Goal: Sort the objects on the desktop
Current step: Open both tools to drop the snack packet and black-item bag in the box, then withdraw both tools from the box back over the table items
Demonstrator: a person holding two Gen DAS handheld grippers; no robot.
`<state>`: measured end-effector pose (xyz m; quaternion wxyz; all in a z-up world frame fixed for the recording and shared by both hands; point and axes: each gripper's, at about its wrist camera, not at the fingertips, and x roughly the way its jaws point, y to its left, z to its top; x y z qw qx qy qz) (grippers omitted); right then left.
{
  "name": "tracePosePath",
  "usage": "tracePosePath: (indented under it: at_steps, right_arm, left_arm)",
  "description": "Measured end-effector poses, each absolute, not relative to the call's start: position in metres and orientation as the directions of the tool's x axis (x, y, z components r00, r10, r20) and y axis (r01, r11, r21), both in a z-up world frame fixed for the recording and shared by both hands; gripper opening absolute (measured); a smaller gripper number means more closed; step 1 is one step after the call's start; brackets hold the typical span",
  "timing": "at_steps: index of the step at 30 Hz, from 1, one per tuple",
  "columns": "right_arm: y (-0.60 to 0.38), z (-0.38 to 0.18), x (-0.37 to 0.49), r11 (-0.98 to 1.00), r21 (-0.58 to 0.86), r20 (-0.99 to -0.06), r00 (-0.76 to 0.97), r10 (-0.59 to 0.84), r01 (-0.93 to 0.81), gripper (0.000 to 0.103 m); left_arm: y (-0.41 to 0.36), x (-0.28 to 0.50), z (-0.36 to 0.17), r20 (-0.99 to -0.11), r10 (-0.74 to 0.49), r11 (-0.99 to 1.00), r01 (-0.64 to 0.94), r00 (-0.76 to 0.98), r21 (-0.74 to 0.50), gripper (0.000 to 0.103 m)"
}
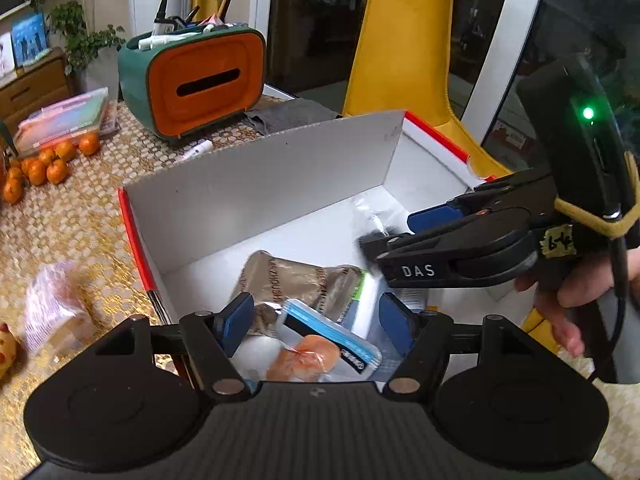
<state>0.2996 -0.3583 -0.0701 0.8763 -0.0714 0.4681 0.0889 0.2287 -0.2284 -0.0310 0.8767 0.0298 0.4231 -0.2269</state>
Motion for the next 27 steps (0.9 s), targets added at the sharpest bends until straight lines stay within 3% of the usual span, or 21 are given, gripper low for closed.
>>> tracePosePath:
  at_steps: [4, 16, 18, 27]
  right_arm:
    - [-0.36, -0.067, 0.298, 0.977, -0.045, -0.824, 0.561, 0.082, -0.21, 0.06]
    - [-0.367, -0.038, 0.279, 0.981, -0.023, -0.78, 0.618, 0.102, -0.191, 0.071]
    - [-0.369, -0.033, 0.274, 0.981, -0.018, -0.771, 0.627, 0.109, -0.193, 0.072]
    - [-0.372, -0.017, 0.249, 0.983, 0.0, -0.737, 0.665, 0.123, -0.182, 0.08]
  left_arm:
    - [-0.226, 0.223, -0.027, -0.744, -0.389, 0.894, 0.418, 0.544, -0.162, 0.071]
    - [-0.221, 0.198, -0.009, -0.71, -0.419, 0.886, 0.425, 0.566, -0.184, 0.077]
    - [-0.219, 0.194, -0.006, -0.705, -0.425, 0.884, 0.427, 0.568, -0.19, 0.085]
    - [-0.208, 0.177, 0.005, -0.683, -0.434, 0.887, 0.409, 0.587, -0.212, 0.094]
